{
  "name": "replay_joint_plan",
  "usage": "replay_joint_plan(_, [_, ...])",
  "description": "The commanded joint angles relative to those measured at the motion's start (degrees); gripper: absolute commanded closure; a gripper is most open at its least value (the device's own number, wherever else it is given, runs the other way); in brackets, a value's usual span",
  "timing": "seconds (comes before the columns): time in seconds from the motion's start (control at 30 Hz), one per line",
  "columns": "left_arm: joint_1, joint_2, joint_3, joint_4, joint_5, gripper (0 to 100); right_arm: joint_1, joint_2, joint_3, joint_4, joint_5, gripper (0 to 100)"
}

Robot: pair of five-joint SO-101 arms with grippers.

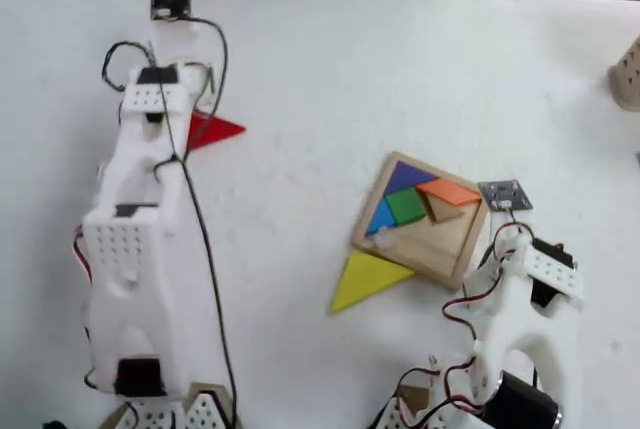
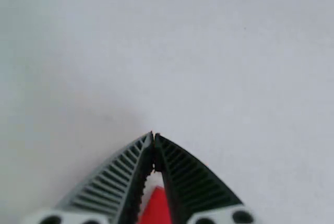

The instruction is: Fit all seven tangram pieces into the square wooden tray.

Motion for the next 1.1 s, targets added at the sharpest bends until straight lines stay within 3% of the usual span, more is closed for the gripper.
replay_joint_plan(0.0, [-0.31, 5.05, -9.05, 3.43, 0.09, 98, -0.66, -0.66, -0.09, 0.92, 0.88, 98.1])
replay_joint_plan(0.17, [0.31, 7.52, -14.68, 12.04, 0.09, 98, -0.66, -0.66, -0.09, 0.92, 0.88, 98.1])
replay_joint_plan(0.6, [3.38, 7.69, -15.21, 26.46, 0.00, 98, -0.66, -0.66, -0.09, 1.01, 0.88, 98.1])
replay_joint_plan(0.87, [3.82, 6.37, -14.24, 28.13, 0.09, 98, -0.66, -0.66, -0.09, 1.01, 0.88, 98.1])
replay_joint_plan(1.07, [5.67, 1.54, -5.10, 27.96, 1.67, 98, -0.75, -0.66, -0.09, 1.01, 0.88, 98.1])
